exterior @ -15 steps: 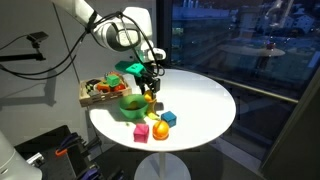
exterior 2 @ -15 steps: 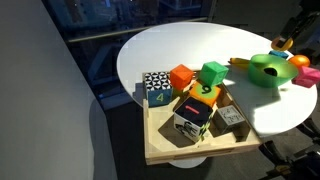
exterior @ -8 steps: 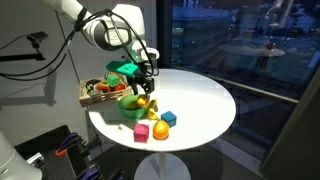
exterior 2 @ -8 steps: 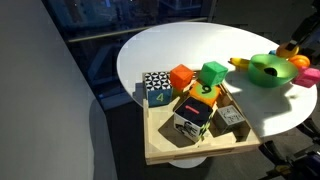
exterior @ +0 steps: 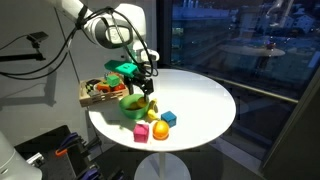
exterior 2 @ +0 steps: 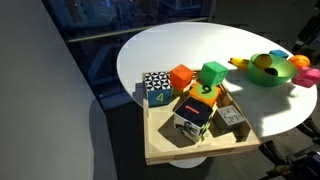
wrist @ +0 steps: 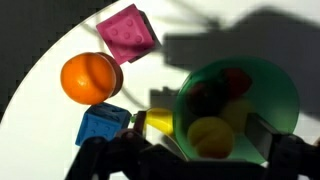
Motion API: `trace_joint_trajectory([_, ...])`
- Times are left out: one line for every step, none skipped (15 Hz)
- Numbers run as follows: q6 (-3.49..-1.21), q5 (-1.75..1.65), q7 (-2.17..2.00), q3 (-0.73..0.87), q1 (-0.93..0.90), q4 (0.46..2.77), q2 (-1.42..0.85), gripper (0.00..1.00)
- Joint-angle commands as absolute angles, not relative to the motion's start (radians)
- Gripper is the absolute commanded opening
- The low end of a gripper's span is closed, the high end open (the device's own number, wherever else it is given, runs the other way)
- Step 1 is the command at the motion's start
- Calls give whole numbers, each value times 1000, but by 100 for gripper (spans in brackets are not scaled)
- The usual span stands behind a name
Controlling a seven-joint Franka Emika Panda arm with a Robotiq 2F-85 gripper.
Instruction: Put the yellow object inside the bowl
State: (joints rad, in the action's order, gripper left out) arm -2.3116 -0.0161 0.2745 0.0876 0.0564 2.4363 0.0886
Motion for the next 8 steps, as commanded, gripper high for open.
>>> trace_joint_trajectory([-2174,1,269,96,66,2376,93,100])
trace_joint_trajectory([-2132,5,261,98,68,2358,93,100])
trace_joint_trajectory([-2092,8,253,99,69,2341,93,100])
trace_joint_trajectory([-2052,15,243,101,71,2323,95,100])
trace_joint_trajectory([-2015,18,227,100,73,2307,100,100])
trace_joint_trajectory([-1983,23,213,100,73,2293,105,100])
trace_joint_trajectory([-1963,28,187,99,74,2284,114,100])
trace_joint_trajectory([-1947,32,167,97,73,2278,121,100])
